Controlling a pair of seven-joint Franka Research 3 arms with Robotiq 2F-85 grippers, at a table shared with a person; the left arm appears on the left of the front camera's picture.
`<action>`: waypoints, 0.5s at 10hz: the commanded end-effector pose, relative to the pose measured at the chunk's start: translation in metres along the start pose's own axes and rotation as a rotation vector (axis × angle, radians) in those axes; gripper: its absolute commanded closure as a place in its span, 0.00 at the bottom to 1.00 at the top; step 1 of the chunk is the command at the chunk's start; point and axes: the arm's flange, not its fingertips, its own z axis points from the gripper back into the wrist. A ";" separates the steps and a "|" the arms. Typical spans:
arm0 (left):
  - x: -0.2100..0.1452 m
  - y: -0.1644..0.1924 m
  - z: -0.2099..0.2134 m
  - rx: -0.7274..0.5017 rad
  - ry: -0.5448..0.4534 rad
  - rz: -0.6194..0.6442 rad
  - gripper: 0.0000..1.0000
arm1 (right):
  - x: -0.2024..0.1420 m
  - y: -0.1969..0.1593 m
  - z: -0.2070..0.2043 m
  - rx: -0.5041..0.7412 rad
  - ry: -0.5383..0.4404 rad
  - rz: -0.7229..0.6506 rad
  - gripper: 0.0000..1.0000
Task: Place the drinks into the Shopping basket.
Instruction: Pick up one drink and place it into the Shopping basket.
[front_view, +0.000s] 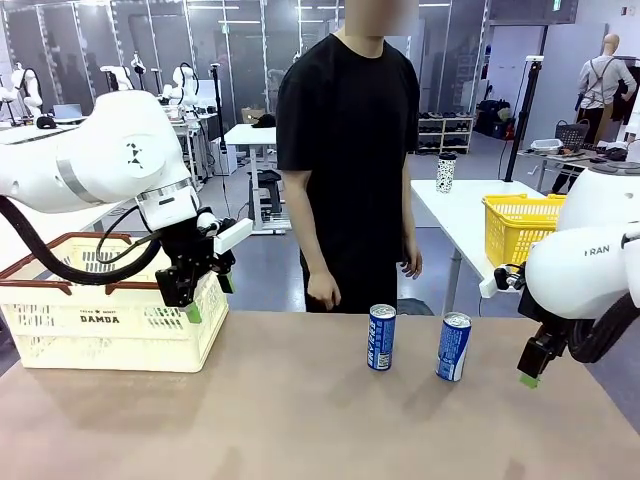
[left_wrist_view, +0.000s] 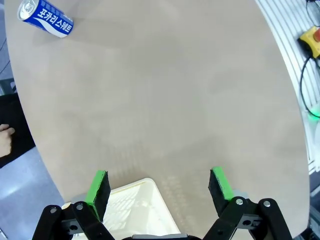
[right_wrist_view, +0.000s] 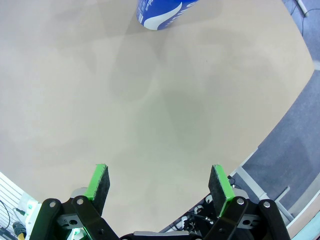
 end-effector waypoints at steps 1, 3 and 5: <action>-0.002 0.000 0.000 0.001 0.000 0.002 0.00 | 0.000 0.001 0.000 0.002 -0.001 -0.006 0.00; 0.016 0.036 -0.012 0.030 -0.009 -0.030 0.00 | 0.000 0.001 0.000 0.002 -0.001 -0.006 0.00; 0.043 0.076 -0.025 0.056 -0.021 -0.075 0.00 | 0.000 0.001 0.000 0.002 -0.001 -0.006 0.00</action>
